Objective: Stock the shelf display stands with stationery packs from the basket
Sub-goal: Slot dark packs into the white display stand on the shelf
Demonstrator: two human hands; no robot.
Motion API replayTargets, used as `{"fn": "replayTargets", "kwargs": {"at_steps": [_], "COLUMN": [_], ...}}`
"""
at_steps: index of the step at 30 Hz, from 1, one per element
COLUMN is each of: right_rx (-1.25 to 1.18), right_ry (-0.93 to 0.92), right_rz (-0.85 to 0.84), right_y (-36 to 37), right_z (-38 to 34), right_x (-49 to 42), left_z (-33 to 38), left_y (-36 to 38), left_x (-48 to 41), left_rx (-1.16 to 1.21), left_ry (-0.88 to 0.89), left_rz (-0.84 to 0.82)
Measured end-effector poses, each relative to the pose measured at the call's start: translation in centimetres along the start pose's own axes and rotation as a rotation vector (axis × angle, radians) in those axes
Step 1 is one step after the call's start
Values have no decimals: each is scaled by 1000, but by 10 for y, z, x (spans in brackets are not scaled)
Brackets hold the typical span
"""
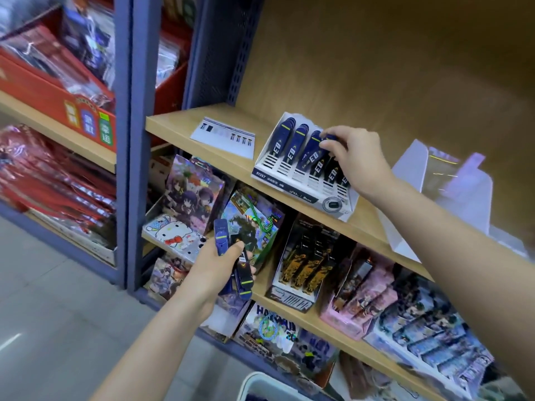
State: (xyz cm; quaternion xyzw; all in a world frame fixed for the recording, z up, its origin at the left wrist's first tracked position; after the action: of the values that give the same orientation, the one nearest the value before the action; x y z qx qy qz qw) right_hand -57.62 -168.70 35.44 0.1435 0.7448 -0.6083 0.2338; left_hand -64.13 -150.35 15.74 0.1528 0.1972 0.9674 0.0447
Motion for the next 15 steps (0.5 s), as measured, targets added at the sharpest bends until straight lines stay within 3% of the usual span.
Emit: {"fn": "replayTargets", "kwargs": {"at_steps": [7, 11, 15], "right_rx": [167, 11, 35], "right_ry": [-126, -39, -10], "right_rz": [-118, -94, -83], "right_y": [0, 0, 4], "right_z": [-11, -8, -8], "right_x": [-16, -21, -21], "left_z": [0, -1, 2], "left_y": [10, 9, 11], "left_x": [4, 0, 1], "left_rx": [46, 56, 114], "left_ry": [-28, -31, -30], "left_rz": [-13, -5, -14]}}
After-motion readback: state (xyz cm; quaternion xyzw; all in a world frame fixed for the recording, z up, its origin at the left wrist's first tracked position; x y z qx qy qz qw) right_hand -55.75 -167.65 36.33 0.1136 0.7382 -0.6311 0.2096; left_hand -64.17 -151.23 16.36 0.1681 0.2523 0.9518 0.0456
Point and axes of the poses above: each hand's wrist, its own x-axis away from the middle knuckle, its own y-axis out of the palm, z = x × y, the point moved 4 cm from there along -x, towards the middle knuckle, and after that the axes turned 6 degrees about x, right-handed, at the moved point
